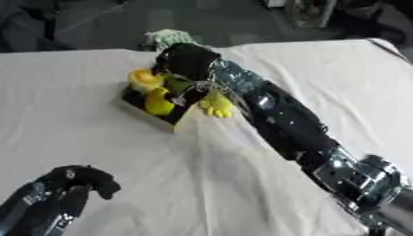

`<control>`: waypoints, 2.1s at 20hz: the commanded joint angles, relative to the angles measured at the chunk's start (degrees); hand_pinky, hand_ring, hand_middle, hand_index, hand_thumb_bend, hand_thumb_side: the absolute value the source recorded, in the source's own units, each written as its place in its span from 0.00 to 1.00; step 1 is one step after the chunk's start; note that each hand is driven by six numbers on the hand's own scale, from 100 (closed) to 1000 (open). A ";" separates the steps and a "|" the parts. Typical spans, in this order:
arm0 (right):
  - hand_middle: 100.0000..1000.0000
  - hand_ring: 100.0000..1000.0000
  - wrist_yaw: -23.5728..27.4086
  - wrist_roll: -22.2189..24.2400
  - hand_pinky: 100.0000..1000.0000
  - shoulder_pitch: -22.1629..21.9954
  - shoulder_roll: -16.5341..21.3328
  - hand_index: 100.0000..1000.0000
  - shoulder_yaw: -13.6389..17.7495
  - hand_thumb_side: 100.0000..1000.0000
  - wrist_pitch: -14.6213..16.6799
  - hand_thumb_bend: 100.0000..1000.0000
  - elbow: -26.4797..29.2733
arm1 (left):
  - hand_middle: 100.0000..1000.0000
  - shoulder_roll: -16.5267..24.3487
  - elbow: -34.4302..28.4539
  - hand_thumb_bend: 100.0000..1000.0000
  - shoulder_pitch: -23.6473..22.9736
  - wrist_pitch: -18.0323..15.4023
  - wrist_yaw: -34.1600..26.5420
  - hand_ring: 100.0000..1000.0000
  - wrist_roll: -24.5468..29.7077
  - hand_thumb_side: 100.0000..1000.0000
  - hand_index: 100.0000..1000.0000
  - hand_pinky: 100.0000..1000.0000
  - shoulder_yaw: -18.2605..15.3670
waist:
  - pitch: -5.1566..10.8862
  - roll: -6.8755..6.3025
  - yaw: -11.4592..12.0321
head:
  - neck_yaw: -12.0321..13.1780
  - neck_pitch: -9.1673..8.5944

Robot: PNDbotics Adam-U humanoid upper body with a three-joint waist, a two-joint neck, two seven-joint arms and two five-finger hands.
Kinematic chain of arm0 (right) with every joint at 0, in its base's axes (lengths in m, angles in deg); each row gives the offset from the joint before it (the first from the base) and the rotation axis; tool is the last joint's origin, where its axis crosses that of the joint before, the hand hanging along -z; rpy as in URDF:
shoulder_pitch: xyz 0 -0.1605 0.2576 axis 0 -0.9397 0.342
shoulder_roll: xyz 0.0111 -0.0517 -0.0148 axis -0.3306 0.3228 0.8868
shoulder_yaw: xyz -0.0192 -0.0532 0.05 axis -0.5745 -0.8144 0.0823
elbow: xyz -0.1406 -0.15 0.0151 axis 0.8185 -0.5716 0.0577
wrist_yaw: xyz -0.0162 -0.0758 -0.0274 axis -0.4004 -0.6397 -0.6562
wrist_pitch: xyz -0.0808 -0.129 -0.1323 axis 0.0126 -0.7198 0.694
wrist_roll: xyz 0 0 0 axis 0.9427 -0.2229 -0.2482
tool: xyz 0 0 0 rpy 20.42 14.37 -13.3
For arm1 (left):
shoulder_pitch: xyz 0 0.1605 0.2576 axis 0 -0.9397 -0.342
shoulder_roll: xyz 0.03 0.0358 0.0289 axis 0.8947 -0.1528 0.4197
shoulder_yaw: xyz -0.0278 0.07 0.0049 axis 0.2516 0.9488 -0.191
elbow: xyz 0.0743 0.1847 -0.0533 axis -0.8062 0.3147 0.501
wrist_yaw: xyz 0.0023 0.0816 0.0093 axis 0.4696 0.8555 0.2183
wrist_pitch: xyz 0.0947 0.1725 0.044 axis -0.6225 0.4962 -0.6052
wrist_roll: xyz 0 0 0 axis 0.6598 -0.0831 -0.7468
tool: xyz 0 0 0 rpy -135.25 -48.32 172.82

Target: Pick up objects on the table and place them in the box.

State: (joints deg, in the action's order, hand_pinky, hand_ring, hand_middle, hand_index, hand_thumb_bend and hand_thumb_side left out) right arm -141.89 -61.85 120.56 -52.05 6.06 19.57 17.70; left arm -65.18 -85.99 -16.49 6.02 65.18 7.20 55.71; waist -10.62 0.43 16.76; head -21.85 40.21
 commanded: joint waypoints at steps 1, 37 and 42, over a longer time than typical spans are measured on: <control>0.68 0.76 0.07 -0.33 0.74 0.79 1.63 0.82 0.44 0.26 0.55 0.20 2.37 | 0.45 -0.05 -1.23 0.00 0.44 -0.07 -0.08 0.63 -0.17 0.63 0.69 0.68 -0.10 | 0.72 -0.16 -0.14 | -0.09 -0.68; 0.94 0.87 13.88 17.27 0.77 -6.03 9.99 0.99 9.32 0.38 -11.64 0.00 -5.58 | 0.45 0.50 -1.23 0.00 -0.33 -0.18 1.32 0.63 -1.47 0.63 0.69 0.67 -0.83 | 0.76 0.12 -1.79 | 1.03 -1.28; 0.91 0.85 11.06 19.18 0.75 -6.20 9.48 0.96 9.40 0.48 -9.86 0.00 -8.79 | 0.45 0.49 -1.23 0.00 -0.38 -0.20 1.42 0.63 -1.56 0.64 0.69 0.67 -0.84 | 0.69 0.07 -1.84 | 1.10 -1.27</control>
State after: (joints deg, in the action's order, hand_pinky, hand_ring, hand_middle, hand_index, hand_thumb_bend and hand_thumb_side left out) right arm -129.50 -43.25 114.00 -43.74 15.01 9.27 9.93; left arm -65.15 -85.99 -17.05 5.88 66.30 5.88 55.29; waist -10.61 0.63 14.96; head -20.78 39.69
